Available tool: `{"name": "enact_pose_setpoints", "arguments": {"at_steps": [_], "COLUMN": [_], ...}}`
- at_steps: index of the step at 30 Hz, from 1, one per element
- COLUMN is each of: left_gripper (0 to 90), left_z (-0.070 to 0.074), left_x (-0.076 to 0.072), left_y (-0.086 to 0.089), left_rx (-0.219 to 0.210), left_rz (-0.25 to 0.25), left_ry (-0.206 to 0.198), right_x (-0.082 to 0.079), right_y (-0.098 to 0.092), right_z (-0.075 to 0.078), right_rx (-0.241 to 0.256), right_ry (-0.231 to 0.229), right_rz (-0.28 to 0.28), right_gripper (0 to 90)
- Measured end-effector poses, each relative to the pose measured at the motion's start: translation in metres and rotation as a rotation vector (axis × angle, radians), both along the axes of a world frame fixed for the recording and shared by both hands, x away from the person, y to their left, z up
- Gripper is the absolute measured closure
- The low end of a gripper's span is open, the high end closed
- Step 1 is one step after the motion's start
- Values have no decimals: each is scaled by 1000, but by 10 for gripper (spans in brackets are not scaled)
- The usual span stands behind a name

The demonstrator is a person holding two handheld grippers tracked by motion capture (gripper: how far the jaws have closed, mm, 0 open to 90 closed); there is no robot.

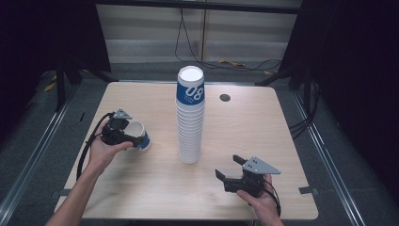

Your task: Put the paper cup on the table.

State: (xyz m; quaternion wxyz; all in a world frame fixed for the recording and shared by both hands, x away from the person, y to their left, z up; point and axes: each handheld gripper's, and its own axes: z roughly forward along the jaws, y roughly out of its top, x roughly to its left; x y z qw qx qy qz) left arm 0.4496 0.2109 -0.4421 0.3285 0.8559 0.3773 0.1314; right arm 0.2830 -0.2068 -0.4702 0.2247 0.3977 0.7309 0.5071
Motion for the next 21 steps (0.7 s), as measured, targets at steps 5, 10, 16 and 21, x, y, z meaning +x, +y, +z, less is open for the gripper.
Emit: {"name": "enact_pose_setpoints", "arguments": {"at_steps": [5,10,16,21], "left_gripper": [152,148,138,135], "left_z": [-2,-4,-10,-14], "left_x": [4,3,6,7], "left_y": [-4,-13,-19,-18], "left_rx": [12,39,35,20], "left_rz": [1,-6,-24,-33], "left_ry": [-8,-42,-46,-36], "right_x": [0,0,0,0], "right_y": [1,1,1,1], "right_z": [-1,-1,-1,-1], "right_rx": [-3,1,3,3], "right_ry": [4,8,3,5], "right_rz": [8,9,19,15], "right_gripper": [136,136,136,136]}}
